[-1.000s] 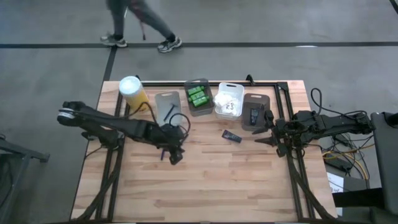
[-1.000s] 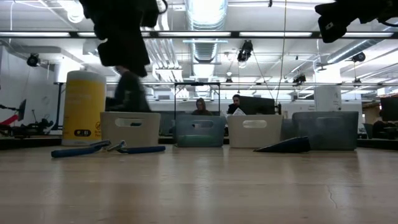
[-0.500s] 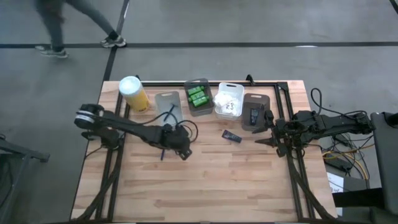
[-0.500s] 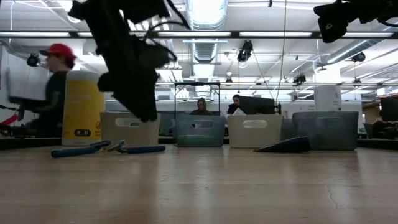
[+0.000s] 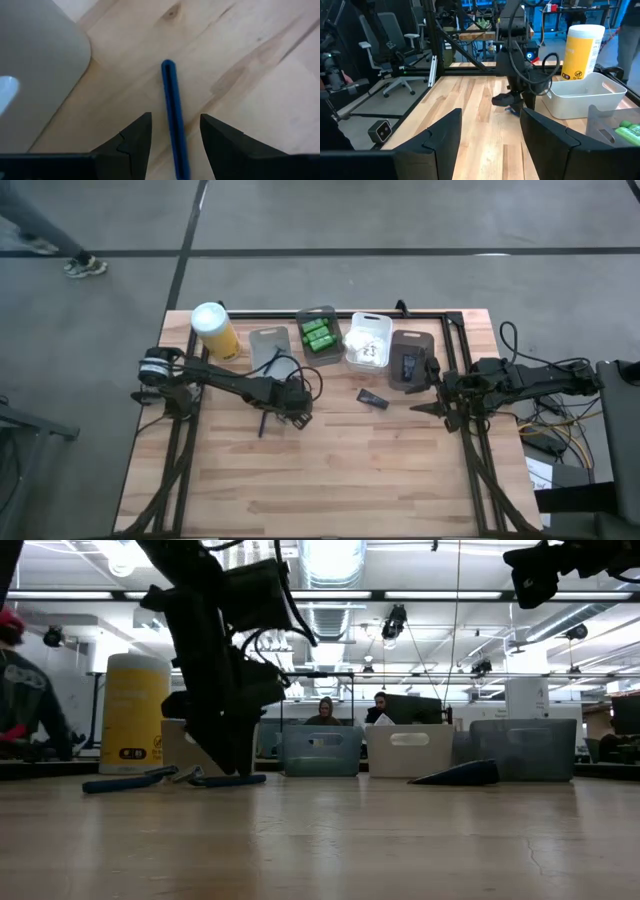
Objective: Pick & Place Travel size toiletries
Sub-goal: Put the blue razor into the gray bin
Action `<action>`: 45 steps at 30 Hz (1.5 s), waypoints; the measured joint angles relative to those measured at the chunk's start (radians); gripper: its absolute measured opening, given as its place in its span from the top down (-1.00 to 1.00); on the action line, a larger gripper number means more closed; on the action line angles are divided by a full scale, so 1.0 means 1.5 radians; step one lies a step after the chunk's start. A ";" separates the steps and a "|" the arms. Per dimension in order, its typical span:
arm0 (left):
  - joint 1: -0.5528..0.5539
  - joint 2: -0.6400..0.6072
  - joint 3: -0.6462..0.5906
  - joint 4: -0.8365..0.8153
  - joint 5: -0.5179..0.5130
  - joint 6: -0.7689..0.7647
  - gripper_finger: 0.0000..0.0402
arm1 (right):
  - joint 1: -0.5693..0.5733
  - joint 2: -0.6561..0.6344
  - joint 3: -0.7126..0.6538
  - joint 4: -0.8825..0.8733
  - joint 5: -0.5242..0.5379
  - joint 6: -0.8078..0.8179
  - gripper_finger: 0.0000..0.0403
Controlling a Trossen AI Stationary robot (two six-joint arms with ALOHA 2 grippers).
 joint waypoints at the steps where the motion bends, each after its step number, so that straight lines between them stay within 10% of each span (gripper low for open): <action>1: 0.002 0.004 0.000 -0.001 0.002 0.001 0.14 | 0.000 0.000 0.000 0.000 0.000 0.000 0.00; 17: 0.006 0.039 0.002 0.005 0.012 0.017 0.20 | 0.000 0.000 0.000 0.000 0.000 0.000 0.21; 29: 0.002 0.039 0.001 0.015 0.039 0.023 0.89 | 0.000 0.000 0.000 0.000 0.000 0.000 0.38; 45: -0.003 -0.032 0.059 0.017 0.073 0.057 0.89 | 0.000 0.000 0.000 0.000 0.000 0.000 0.62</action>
